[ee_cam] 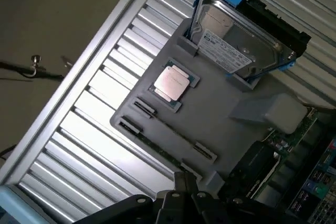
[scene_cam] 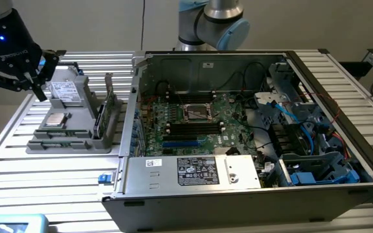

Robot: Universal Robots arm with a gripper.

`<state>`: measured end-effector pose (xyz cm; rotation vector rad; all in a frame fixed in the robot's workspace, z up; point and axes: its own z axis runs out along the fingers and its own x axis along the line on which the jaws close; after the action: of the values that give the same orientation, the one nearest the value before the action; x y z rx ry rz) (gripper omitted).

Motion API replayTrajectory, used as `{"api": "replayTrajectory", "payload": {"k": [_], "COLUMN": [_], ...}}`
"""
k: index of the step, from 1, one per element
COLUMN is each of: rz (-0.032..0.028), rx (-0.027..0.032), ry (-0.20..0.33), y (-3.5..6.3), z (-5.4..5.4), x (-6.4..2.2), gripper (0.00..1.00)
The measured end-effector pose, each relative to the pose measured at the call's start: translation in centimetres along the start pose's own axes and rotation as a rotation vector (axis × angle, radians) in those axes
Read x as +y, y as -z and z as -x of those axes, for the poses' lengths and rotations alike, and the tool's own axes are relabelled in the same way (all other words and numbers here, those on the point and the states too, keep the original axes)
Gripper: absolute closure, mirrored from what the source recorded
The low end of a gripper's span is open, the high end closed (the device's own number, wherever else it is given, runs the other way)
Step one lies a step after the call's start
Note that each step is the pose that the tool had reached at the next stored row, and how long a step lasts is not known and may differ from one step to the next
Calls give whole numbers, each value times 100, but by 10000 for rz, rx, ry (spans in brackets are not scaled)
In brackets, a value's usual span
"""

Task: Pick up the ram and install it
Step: 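Pick up the ram and move it above insertion slot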

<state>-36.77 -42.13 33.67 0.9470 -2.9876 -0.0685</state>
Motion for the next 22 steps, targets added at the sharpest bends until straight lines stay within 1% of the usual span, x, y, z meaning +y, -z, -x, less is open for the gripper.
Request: {"api": "replayTrajectory", "payload": {"k": [8,22], "rz": [10,25], "rx": [63,158], "ry": [1432,3625], "y": [-5,-9], "z": [-1,-3], "x": [0,2], "gripper": [89,89]}}
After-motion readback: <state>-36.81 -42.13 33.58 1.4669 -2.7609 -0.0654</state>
